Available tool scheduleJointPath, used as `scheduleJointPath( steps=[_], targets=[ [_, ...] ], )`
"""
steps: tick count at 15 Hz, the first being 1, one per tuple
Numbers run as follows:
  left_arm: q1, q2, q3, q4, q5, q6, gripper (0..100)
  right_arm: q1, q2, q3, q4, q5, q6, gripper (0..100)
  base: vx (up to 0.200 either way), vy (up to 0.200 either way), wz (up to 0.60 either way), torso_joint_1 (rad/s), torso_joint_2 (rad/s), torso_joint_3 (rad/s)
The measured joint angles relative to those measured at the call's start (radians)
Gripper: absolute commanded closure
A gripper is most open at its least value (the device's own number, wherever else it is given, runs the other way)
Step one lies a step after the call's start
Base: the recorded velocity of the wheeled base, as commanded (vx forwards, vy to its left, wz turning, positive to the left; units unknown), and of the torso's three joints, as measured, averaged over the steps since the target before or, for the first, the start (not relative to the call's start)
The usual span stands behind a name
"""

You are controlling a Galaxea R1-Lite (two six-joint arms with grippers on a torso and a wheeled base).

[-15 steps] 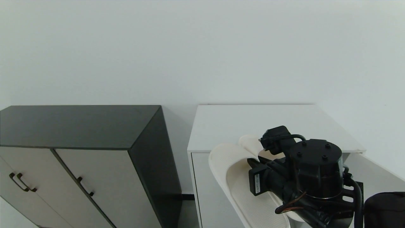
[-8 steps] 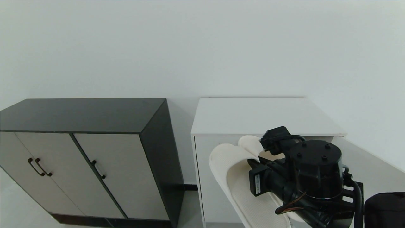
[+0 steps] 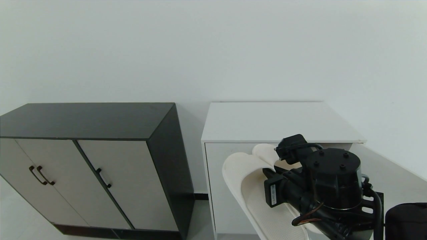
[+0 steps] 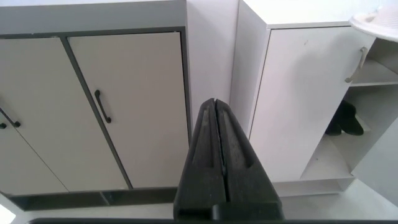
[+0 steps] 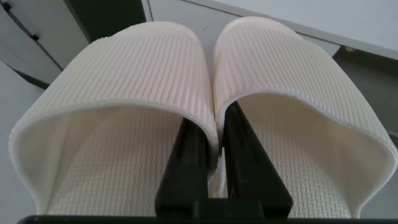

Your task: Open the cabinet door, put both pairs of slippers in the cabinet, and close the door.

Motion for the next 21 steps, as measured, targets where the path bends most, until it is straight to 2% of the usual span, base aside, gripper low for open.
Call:
scheduleJointPath(
  steps=[4, 21],
  targets=[
    [0.000, 0.000, 0.000, 0.000, 0.000, 0.000, 100, -0.001, 0.000, 0.004, 0.000, 0.000, -0.001, 100, 0.000, 0.000, 0.00, 0.000, 0.00, 0.000],
    [0.000, 0.000, 0.000, 0.000, 0.000, 0.002, 100, 0.003, 0.009, 0.020, -0.007, 0.002, -0.002, 100, 0.000, -0.200, 0.00, 0.003, 0.00, 0.002]
  ],
)
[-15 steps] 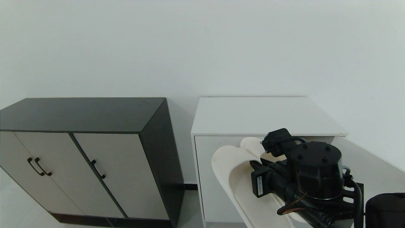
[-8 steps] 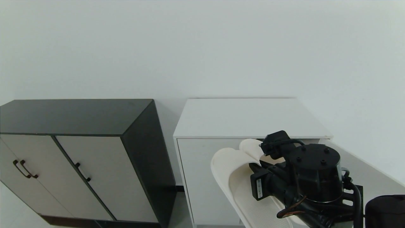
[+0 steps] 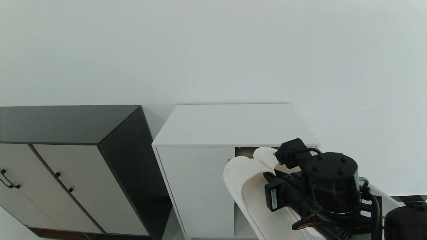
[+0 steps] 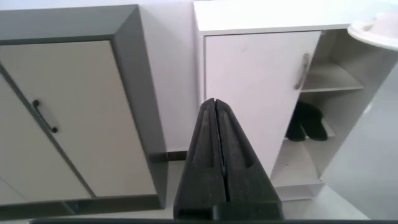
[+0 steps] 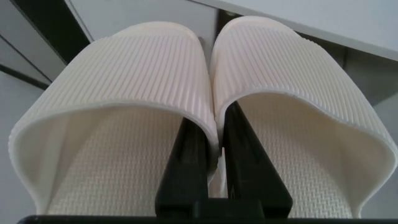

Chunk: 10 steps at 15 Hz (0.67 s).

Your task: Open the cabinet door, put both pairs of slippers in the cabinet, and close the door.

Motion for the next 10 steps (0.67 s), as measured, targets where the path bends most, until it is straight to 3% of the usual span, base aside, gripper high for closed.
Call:
scheduleJointPath(
  steps=[2, 10],
  targets=[
    [0.000, 0.000, 0.000, 0.000, 0.000, 0.001, 100, 0.000, 0.000, 0.008, -0.002, 0.002, -0.001, 100, 0.000, -0.200, 0.00, 0.005, 0.01, 0.002],
    [0.001, 0.000, 0.000, 0.000, 0.000, 0.000, 100, 0.040, 0.001, 0.019, -0.008, 0.011, 0.006, 100, 0.000, 0.000, 0.00, 0.000, 0.00, 0.000]
  ],
)
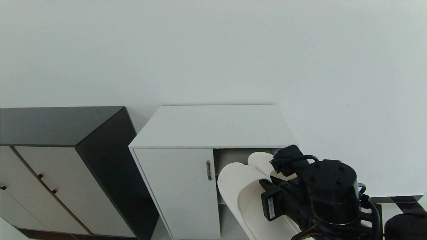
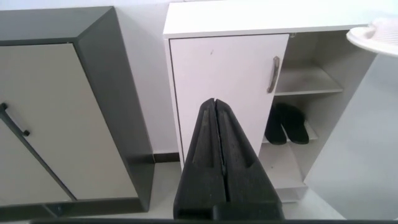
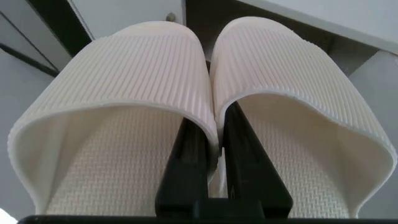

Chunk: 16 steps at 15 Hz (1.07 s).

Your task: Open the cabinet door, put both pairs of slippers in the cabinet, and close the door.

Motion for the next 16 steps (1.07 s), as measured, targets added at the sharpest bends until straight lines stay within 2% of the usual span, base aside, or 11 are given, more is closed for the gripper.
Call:
scheduleJointPath(
  steps=[12, 16],
  targets=[
    [0.000, 0.000, 0.000, 0.000, -0.002, 0.000, 100, 0.004, -0.009, 0.049, -0.013, 0.024, -0.005, 100, 0.000, 0.000, 0.00, 0.000, 0.00, 0.000],
    [-0.001, 0.000, 0.000, 0.000, -0.003, 0.000, 100, 0.004, -0.008, 0.050, -0.011, 0.024, -0.008, 100, 0.000, 0.000, 0.00, -0.174, 0.43, 0.240]
  ],
)
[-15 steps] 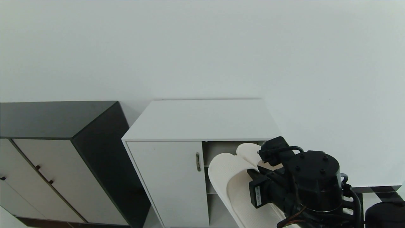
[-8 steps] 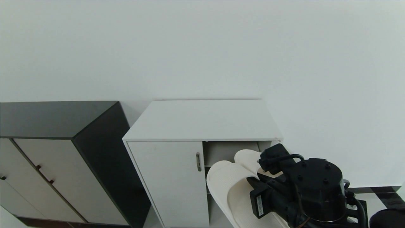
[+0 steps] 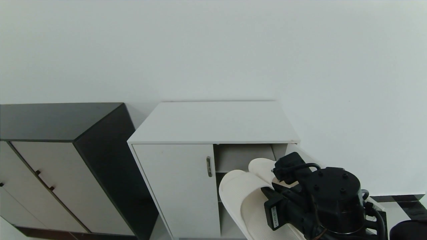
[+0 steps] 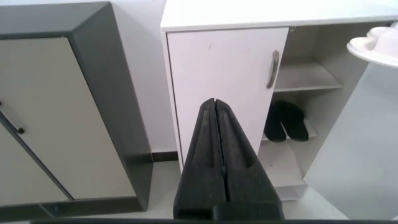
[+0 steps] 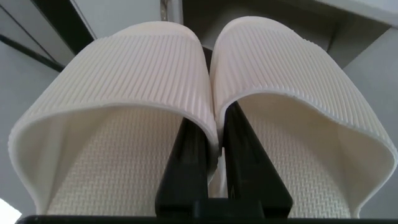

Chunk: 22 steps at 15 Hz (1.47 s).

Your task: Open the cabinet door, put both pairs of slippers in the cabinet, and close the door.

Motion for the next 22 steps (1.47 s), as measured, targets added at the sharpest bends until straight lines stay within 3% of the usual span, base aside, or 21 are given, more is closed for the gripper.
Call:
scheduleJointPath(
  steps=[11, 22],
  targets=[
    [0.000, 0.000, 0.000, 0.000, 0.000, -0.001, 100, 0.001, 0.011, 0.014, -0.015, 0.000, -0.002, 100, 0.000, 0.000, 0.00, -0.214, 0.53, 0.314],
    [0.000, 0.000, 0.000, 0.000, 0.000, -0.002, 100, 0.007, 0.016, 0.023, -0.014, 0.000, -0.002, 100, 0.000, 0.000, 0.00, -0.142, 0.47, 0.331]
  ],
)
